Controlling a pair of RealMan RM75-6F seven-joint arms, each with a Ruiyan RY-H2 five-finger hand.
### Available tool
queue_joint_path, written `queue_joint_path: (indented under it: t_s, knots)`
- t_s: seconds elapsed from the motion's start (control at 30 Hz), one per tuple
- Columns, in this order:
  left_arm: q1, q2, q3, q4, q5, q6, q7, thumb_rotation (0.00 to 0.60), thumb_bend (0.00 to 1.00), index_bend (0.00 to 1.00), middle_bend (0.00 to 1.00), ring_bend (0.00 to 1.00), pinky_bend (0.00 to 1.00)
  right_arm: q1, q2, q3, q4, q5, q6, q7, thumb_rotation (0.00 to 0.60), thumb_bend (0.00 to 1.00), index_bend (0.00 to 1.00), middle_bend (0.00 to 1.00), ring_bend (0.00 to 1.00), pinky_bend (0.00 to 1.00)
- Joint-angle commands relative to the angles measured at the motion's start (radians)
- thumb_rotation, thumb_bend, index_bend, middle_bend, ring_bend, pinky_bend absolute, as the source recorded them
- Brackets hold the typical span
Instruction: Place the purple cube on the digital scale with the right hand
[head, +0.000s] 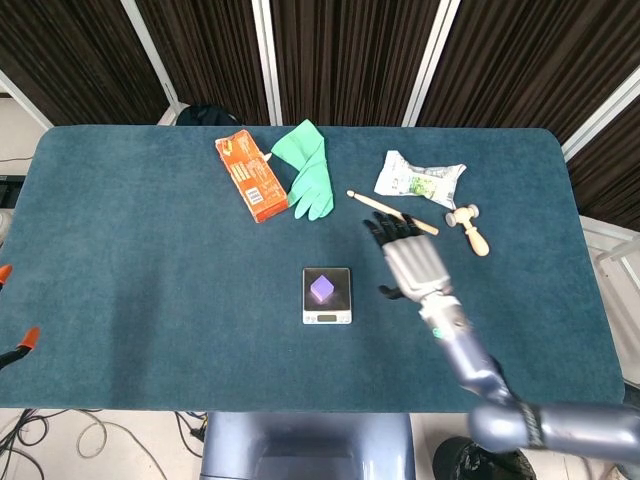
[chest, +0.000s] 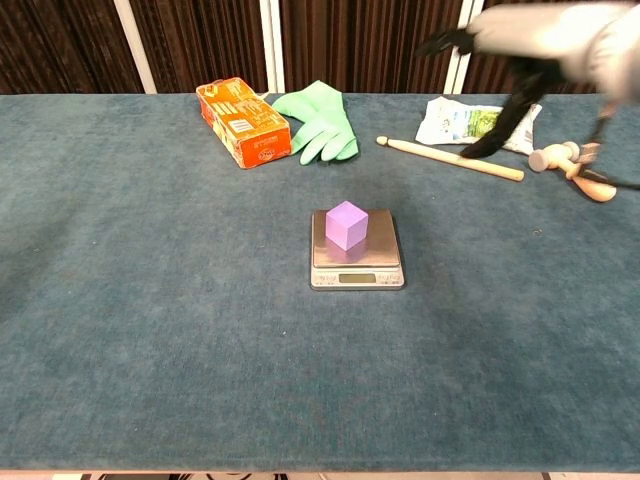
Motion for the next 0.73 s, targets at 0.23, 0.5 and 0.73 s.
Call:
queue_joint_path:
  t_s: [0.23, 0.5, 0.73]
  knots:
    - [0.004, -0.003, -0.001, -0.007, 0.014, 0.016, -0.001, 0.600, 0.25, 0.01, 0.00, 0.00, 0.14, -0.454, 0.113, -0.252, 0.131, -0.663, 0.434, 0.297, 0.600, 0.26, 0.00, 0.00, 0.00, 0.00]
    - [-0.007, 0.010, 0.002, 0.014, 0.014, -0.017, -0.070, 0.600, 0.25, 0.01, 0.01, 0.00, 0.13, -0.598, 0.012, -0.281, 0.342, -0.710, 0.548, 0.281, 0.600, 0.26, 0.00, 0.00, 0.00, 0.00]
    - [-0.013, -0.016, -0.009, 0.040, 0.010, -0.007, -0.042, 0.600, 0.25, 0.02, 0.01, 0.00, 0.12, -0.657, -0.003, -0.255, 0.360, -0.651, 0.528, 0.187, 0.600, 0.26, 0.00, 0.00, 0.00, 0.00]
